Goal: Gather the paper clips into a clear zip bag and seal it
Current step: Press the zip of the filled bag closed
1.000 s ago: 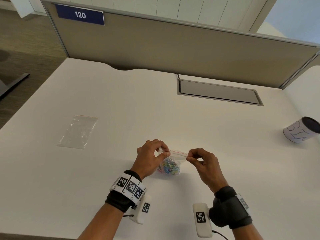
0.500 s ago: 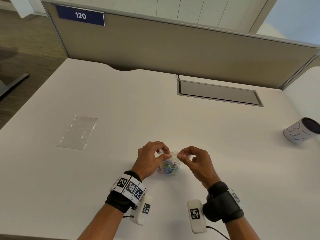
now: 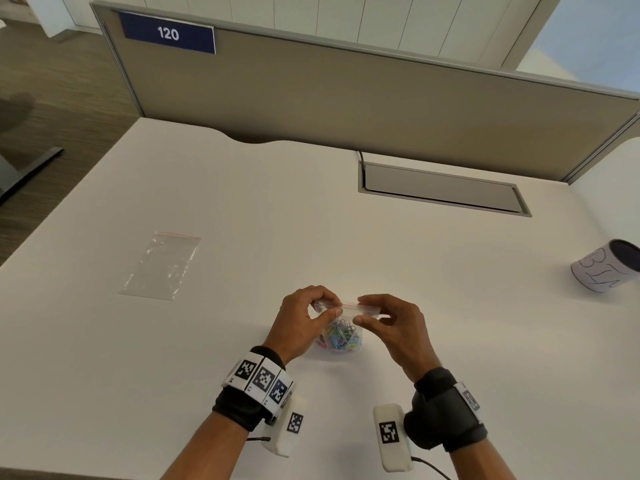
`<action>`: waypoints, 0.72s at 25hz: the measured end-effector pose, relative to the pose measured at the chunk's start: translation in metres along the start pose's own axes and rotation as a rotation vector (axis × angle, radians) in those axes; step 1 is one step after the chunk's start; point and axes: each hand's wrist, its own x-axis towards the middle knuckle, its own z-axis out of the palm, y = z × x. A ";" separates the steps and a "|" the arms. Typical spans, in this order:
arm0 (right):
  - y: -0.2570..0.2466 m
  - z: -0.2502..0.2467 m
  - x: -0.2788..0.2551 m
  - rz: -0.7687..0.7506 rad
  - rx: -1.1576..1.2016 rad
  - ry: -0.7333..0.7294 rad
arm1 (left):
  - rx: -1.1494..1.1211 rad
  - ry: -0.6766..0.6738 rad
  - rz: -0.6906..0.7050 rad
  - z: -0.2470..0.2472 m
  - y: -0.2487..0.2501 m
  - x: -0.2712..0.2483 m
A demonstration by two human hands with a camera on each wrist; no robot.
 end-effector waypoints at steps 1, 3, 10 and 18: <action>0.002 -0.003 -0.001 0.027 0.064 0.000 | 0.005 0.002 0.004 -0.001 -0.001 0.001; 0.005 -0.006 -0.004 0.065 0.188 0.034 | 0.037 0.006 -0.003 -0.003 -0.004 0.002; 0.000 -0.008 -0.008 0.050 0.280 0.063 | 0.424 -0.055 0.091 -0.001 0.021 0.007; -0.013 -0.010 -0.013 -0.047 0.098 0.047 | 0.587 -0.114 0.183 0.008 0.039 0.007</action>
